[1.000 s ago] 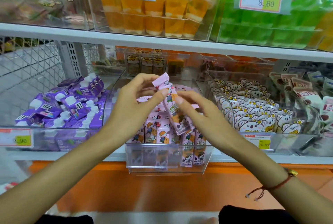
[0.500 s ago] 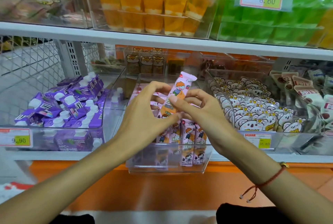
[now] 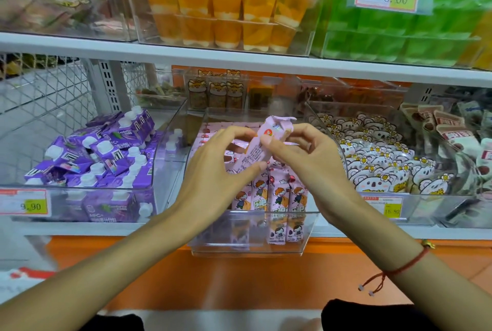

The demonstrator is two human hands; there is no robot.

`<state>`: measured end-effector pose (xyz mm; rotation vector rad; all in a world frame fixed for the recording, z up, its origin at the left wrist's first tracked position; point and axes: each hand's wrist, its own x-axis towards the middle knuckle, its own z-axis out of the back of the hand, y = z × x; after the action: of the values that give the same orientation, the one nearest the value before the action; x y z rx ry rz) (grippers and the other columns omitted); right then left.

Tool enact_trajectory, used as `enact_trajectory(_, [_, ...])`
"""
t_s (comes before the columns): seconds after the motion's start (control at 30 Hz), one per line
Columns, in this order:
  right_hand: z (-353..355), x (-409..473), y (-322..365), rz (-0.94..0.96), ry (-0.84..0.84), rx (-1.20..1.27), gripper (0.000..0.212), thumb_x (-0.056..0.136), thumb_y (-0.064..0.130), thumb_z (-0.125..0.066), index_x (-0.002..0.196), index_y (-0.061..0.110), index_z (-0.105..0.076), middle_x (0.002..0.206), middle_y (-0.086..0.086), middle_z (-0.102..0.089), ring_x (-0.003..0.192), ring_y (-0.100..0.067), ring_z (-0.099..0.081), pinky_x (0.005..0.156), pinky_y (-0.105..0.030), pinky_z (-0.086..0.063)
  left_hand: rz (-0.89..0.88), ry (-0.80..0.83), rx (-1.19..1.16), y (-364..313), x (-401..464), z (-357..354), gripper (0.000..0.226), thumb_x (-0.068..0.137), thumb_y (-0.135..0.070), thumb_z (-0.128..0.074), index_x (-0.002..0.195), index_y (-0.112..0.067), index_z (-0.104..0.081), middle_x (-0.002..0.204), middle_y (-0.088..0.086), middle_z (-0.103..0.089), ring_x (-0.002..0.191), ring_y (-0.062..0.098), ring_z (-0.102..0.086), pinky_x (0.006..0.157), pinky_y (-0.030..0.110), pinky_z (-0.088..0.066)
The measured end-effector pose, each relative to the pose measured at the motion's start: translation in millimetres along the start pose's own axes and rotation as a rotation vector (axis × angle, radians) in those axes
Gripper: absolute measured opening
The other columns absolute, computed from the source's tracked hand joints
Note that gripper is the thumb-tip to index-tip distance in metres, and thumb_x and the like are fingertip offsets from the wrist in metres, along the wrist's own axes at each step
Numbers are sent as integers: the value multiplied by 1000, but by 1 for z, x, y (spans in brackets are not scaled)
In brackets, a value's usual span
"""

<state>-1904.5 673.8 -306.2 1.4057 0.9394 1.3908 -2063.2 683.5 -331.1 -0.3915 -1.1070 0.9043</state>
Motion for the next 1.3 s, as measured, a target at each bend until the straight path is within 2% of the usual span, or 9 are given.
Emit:
enact_trajectory(0.17, [5, 2, 3, -26, 79, -58, 27, 83, 26, -70, 109, 19, -66, 105, 3, -70, 88, -5, -68, 72, -20, -53, 156, 110, -246, -6, 5, 6, 28, 86, -26, -67, 107, -43, -59, 99, -23, -67, 90, -5, -65, 72, 11, -51])
enact_trajectory(0.33, [7, 3, 1, -109, 52, -115, 28, 83, 36, -69, 101, 15, -69, 84, 3, -69, 61, 3, -61, 58, -14, -47, 457, 255, -547, -11, 6, 8, 18, 89, -38, -61, 99, -28, -72, 90, -17, -75, 80, -5, -69, 58, 10, -51])
enact_trajectory(0.5, [5, 3, 0, -116, 82, -99, 31, 84, 33, -68, 110, 17, -63, 74, 8, -68, 63, 1, -63, 68, -22, -50, 508, 290, -563, -8, 7, 9, 26, 88, -39, -63, 107, -24, -72, 96, -12, -75, 85, -2, -70, 62, 12, -52])
enact_trajectory(0.63, [9, 3, 0, 14, 193, -128, 47, 88, 20, -66, 129, 36, -50, 90, 10, -66, 86, -5, -65, 84, -28, -51, 392, 279, -460, -4, 9, 13, 32, 87, -27, -66, 117, -34, -62, 110, -12, -72, 100, 1, -67, 90, 25, -53])
enact_trajectory(0.73, [12, -1, 1, 180, 273, -179, 47, 85, 7, -68, 125, 30, -55, 111, 3, -64, 104, -10, -61, 94, -33, -50, 235, 221, -439, -4, 9, 15, 41, 83, -7, -69, 116, -30, -61, 116, -11, -68, 109, 0, -62, 99, 22, -48])
enact_trajectory(0.93, [13, -4, 3, 273, 283, -151, 37, 75, 14, -75, 108, 27, -64, 107, 7, -68, 109, -12, -61, 100, -39, -48, 81, 166, -460, -5, 5, 14, 40, 67, -26, -72, 104, -35, -62, 107, -21, -69, 108, -2, -62, 93, 10, -44])
enact_trajectory(1.03, [14, -4, 3, 261, 279, -165, 47, 77, 14, -75, 119, 28, -60, 117, 6, -65, 112, -10, -60, 101, -38, -47, 73, 150, -430, -4, 5, 14, 40, 76, -10, -75, 109, -30, -61, 112, -14, -68, 109, 1, -62, 95, 12, -44])
enact_trajectory(1.17, [10, -6, 8, 167, 169, -239, 72, 68, 59, -72, 131, 37, -43, 124, 11, -53, 105, 0, -58, 82, -19, -51, -4, -8, -251, -8, 5, 14, 37, 80, -10, -75, 108, -30, -60, 108, -14, -66, 106, 2, -61, 92, 14, -45])
enact_trajectory(1.3, [4, -5, 16, 69, 118, -288, 54, 70, 80, -44, 85, 31, -62, 77, 1, -61, 64, -9, -55, 66, -32, -46, -248, -159, 176, -11, 3, 12, 37, 74, -21, -82, 105, -29, -64, 102, -12, -59, 96, 12, -55, 82, 26, -45])
